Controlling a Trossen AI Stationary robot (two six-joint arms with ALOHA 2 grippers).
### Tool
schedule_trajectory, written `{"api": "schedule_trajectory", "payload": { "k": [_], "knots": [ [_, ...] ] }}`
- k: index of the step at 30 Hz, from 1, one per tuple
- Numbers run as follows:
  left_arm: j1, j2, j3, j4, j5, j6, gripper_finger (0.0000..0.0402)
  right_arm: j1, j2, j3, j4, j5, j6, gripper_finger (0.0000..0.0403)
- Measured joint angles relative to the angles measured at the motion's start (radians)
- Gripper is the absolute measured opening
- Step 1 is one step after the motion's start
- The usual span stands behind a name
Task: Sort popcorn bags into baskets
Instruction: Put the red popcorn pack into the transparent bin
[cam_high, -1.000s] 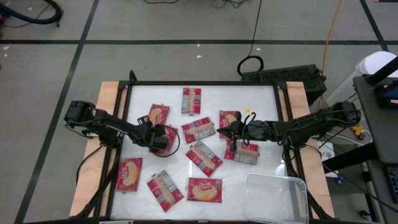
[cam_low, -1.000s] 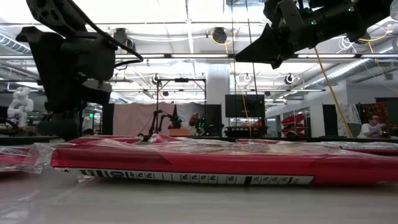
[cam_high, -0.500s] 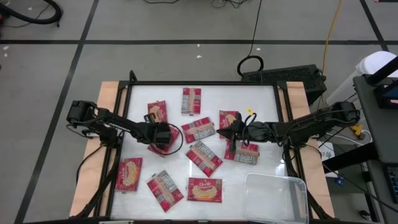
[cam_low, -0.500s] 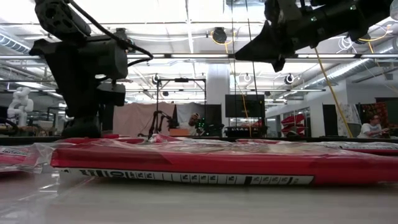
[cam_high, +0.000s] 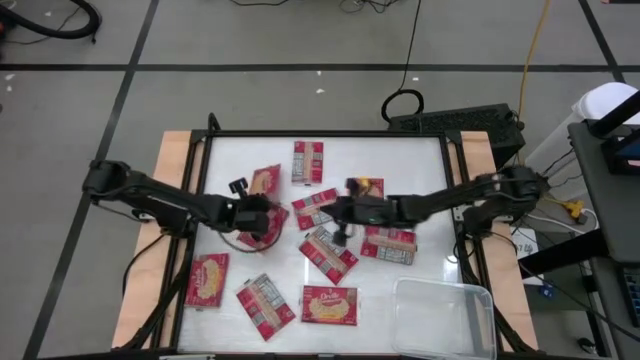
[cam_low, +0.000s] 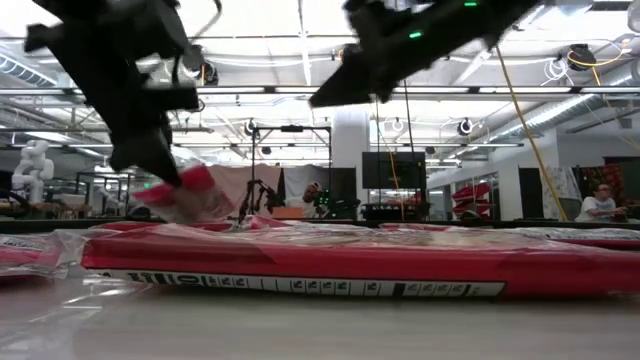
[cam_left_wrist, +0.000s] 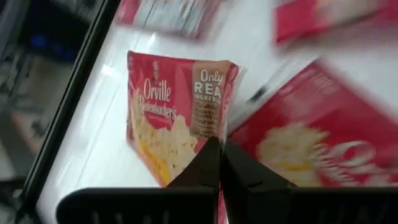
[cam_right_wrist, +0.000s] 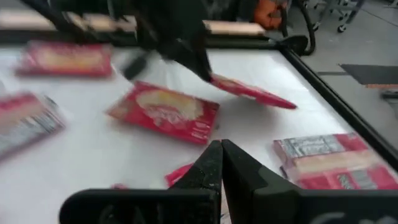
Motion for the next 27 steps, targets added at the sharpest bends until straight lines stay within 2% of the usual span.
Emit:
{"api": "schedule_trajectory", "payload": {
  "k": [5, 10, 18, 22, 27],
  "knots": [
    [-0.105, -0.097, 0.000, 0.027, -0.004, 0.037, 0.0001, -0.033, 0.142, 0.190, -0.100, -0.008, -0.143, 0.0003],
    [-0.173, -0.135, 0.000, 0.058, -0.008, 0.055, 0.0001, -0.055, 0.216, 0.301, -0.165, -0.078, -0.188, 0.0043],
    [-0.203, -0.131, 0.000, 0.124, -0.008, 0.073, 0.0001, -0.044, 0.252, 0.322, -0.176, -0.182, -0.150, 0.0149],
    [-0.206, -0.131, 0.000, 0.165, -0.005, 0.095, 0.0001, -0.030, 0.291, 0.322, -0.155, -0.148, -0.146, 0.0189],
    [-0.206, -0.131, 0.000, 0.230, 0.016, 0.130, 0.0001, -0.026, 0.340, 0.321, -0.138, -0.078, -0.153, 0.0206]
  ]
}}
